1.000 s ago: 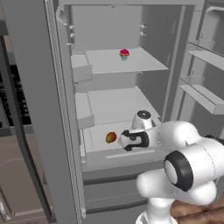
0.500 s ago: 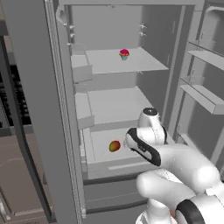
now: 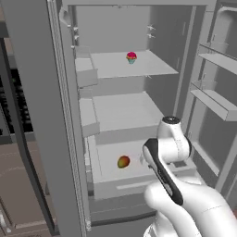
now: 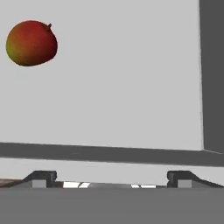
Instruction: Fully open the fridge drawer.
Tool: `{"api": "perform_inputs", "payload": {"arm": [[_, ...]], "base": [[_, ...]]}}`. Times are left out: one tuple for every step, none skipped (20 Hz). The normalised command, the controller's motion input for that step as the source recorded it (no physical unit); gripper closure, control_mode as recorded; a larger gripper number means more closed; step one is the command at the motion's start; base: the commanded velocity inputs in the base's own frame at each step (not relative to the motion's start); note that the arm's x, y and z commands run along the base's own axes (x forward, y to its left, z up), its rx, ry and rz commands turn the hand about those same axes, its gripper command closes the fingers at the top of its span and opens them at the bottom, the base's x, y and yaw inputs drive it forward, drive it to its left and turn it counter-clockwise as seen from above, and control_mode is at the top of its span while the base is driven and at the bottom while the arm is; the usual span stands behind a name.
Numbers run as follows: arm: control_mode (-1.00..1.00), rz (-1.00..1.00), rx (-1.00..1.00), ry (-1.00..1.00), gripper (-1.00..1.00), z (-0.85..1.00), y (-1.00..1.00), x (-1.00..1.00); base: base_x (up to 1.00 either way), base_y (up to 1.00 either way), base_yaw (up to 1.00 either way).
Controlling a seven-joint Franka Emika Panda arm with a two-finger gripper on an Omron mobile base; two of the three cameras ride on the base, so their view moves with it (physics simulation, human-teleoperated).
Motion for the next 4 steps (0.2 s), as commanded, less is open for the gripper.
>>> {"api": "perform_inputs", "payload": {"arm": [[-1.0,0.0,0.0,-0.05,-1.0,-0.29,-0.2,-1.0],[-1.0,0.0,0.0,-0.04,-1.0,-0.29,-0.21,-1.0],[-1.0,0.0,0.0,-0.04,-1.0,-0.27,-0.21,-1.0],[-1.0,0.0,0.0,-0.04,-1.0,-0.28,-0.2,-1.0]], "base": [[0.0,0.0,0.0],[0.0,0.0,0.0],[0.0,0.0,0.0],[0.0,0.0,0.0]]}}
